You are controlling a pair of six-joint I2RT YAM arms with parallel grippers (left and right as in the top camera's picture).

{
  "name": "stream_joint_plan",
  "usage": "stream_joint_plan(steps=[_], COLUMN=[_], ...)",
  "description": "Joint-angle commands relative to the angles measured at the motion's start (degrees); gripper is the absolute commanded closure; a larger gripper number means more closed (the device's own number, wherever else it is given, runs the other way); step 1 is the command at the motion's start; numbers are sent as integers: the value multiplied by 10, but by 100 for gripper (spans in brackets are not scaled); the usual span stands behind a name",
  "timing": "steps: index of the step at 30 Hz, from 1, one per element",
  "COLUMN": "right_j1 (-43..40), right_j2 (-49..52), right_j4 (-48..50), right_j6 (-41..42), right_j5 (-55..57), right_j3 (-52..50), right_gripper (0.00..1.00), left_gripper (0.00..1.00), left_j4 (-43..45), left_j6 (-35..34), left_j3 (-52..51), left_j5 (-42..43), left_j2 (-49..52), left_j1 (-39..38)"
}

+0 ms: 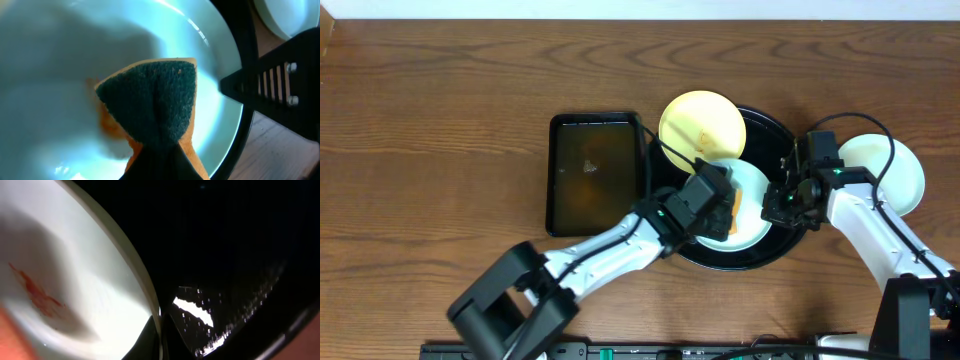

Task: Clean dirty plates on tray and stack at the side
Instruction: 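Scrub the second green plate with sponge in left gripper, return sponge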

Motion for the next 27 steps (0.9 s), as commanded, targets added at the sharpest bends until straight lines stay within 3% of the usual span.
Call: stream_joint_plan(steps=[1,13,27], right_j1=[19,31,31], right_j2=[1,1,1], right_j4=[-14,-22,-35], right_j6=[9,16,16], right_j5=[7,7,8], right_j3=[-3,-3,-3], right_gripper=[99,99,99], left_gripper=[92,92,92], left_j4=[22,29,-66], left_j6=[-11,-11,-7], left_j3=[-1,-1,-2], left_j5=[3,-5,-74], left_j2=[12,56,57], left_j1=[-10,-9,53])
